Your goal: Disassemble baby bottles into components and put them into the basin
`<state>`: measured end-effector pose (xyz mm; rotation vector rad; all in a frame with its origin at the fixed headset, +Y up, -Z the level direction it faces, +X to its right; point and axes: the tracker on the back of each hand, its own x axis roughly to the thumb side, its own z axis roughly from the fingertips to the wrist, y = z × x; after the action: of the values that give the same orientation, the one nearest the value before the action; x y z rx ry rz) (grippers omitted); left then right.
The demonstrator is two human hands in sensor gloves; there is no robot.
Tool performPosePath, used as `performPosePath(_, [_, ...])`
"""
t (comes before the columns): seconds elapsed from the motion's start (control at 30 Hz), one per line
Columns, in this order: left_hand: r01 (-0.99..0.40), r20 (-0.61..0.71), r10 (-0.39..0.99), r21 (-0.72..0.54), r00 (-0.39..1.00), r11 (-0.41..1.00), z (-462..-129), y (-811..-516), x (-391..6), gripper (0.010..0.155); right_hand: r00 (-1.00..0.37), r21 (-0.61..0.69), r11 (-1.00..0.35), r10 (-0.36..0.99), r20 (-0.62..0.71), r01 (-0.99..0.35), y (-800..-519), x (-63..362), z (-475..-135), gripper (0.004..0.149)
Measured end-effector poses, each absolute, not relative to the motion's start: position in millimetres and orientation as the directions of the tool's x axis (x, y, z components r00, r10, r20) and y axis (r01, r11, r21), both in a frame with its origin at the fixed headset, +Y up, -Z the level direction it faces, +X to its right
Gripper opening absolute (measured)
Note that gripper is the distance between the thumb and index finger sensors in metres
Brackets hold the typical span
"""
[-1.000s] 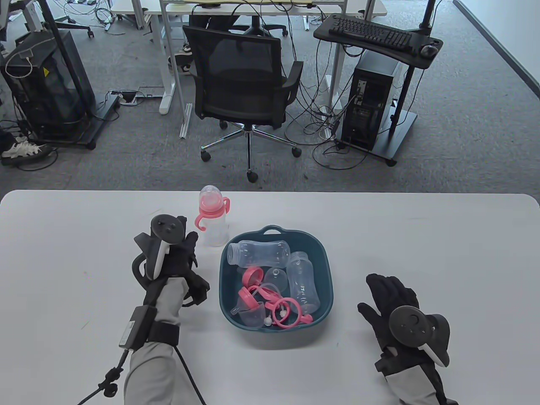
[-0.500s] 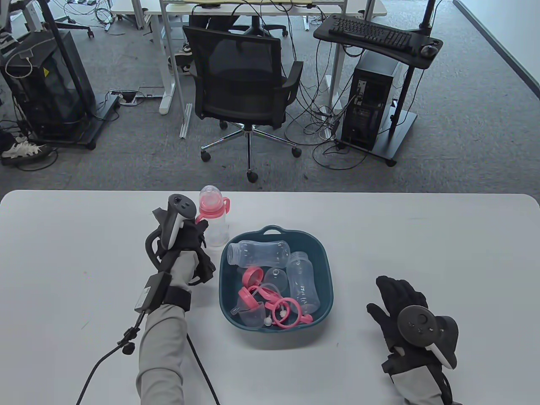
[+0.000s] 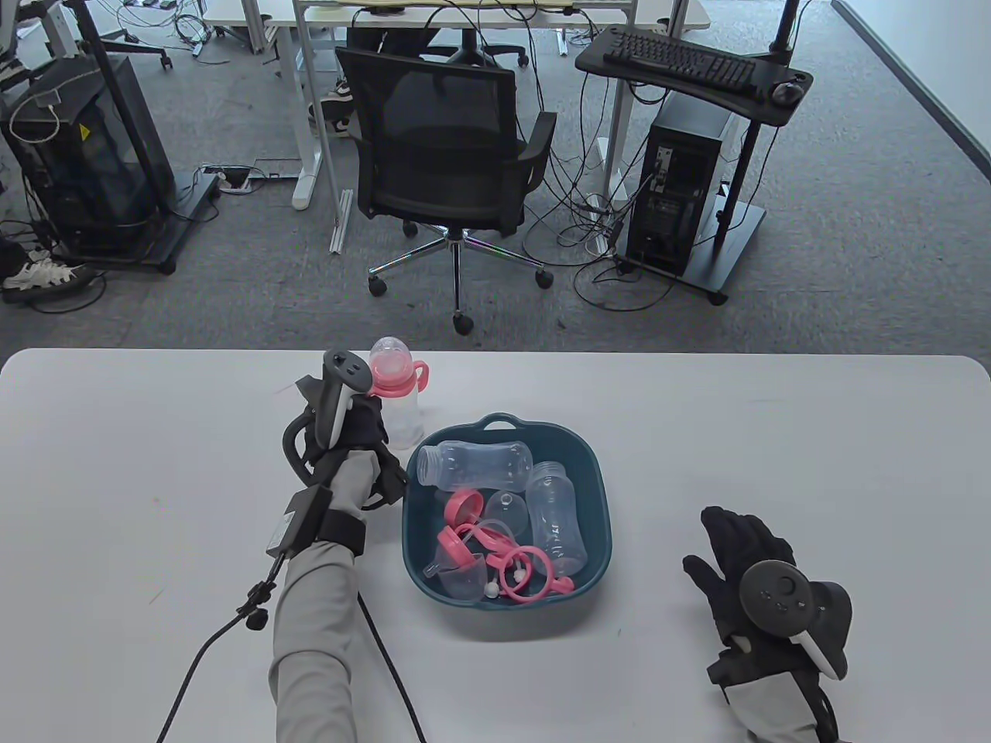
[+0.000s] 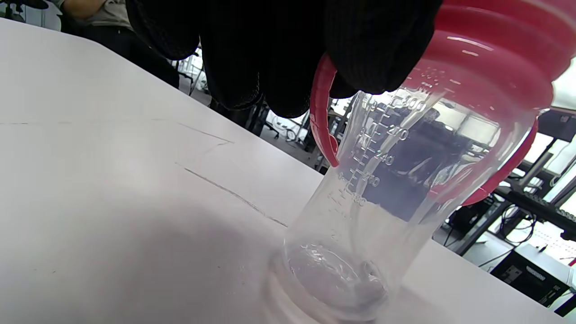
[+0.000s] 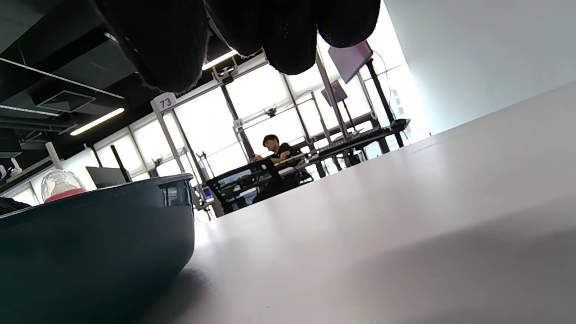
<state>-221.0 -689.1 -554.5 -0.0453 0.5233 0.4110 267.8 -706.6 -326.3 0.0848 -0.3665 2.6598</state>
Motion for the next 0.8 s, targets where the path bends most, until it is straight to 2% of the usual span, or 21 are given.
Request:
performPosePath(0.3, [-0.295,-0.441,0.33,0.148,0.835,0.944,-533.0,-673.6,-229.2,0.043,-0.894,-0.236,-0.862,0.432,0.121,-0.449,-707.5,267.4,-326.9,0.066])
performPosePath(0.53, [-0.303,-0.308,0.383,0.276,0.871,0.912,-492.0,-634.1,-235.9,0.043,-0.889,-0.237,-0.857,0.44,0.127,-0.458,-707.8,266.4,-327.3,0.067])
performPosePath(0.8, [-0.296,-0.123,0.353,0.334,0.927,0.895,-438.7,-592.2,-212.1,0.043,-0.877,-0.245,-0.843,0.457,0.146,-0.48,-705.1,264.4,-326.0,0.068])
